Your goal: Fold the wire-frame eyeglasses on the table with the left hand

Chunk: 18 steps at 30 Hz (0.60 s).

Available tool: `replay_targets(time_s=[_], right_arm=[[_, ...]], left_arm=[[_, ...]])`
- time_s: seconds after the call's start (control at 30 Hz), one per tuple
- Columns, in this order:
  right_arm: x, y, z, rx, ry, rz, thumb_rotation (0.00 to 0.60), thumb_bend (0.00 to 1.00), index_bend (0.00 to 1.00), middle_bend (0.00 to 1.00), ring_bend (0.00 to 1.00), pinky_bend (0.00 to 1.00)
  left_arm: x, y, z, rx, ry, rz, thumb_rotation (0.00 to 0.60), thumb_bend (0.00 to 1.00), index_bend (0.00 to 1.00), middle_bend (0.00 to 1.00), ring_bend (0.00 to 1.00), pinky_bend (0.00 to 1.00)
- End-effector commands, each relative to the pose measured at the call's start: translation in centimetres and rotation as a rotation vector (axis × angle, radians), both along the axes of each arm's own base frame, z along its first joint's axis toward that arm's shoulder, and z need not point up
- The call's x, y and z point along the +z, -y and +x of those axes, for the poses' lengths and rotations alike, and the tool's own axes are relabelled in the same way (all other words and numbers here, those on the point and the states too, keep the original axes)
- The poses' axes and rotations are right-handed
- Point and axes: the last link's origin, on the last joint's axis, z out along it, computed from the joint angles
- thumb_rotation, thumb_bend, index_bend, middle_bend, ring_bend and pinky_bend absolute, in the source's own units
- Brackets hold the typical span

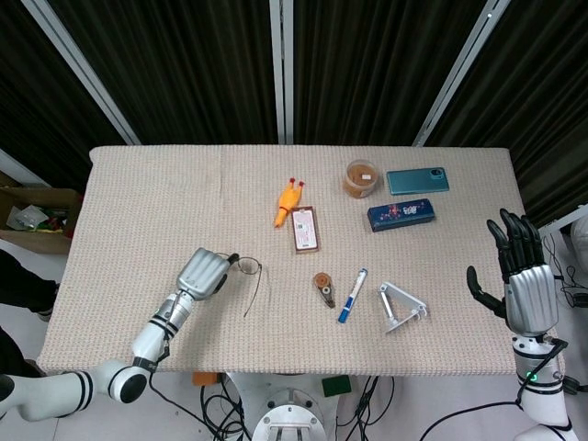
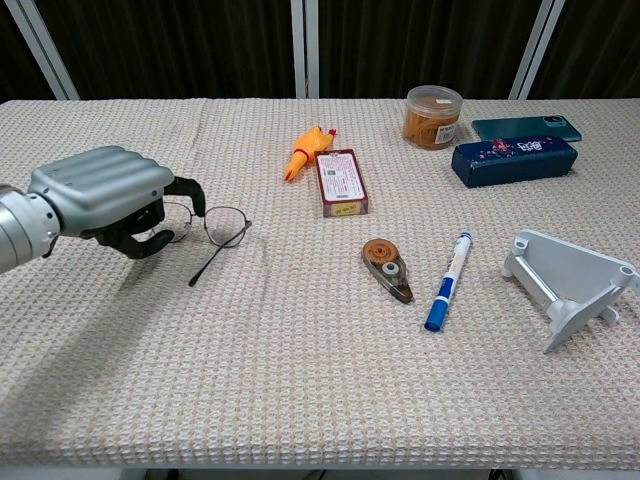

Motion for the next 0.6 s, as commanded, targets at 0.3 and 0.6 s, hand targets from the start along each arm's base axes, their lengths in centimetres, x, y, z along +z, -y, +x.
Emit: replay_targets(time_s=[0.3,0.6], right_arm=[[0.4,0.0,-0.3,-0.002,0.001,-0.008,0.6,0.48,0.0,0.0,0.0,0.0],[0.7,-0.2,-0.8,-0.02,0.004,-0.013,0.6,0.48,0.0,0.0,0.0,0.0]], left_arm=[[-0.5,-0.9,0.7,0.001,-0.007,0.011,0.579,0.46,0.19,0.88,0.73,0.84],[1.7,0.8,2.1,-0.078,0.101,0.08,0.518,0.39,0.16,0.84,0.7,0.82]])
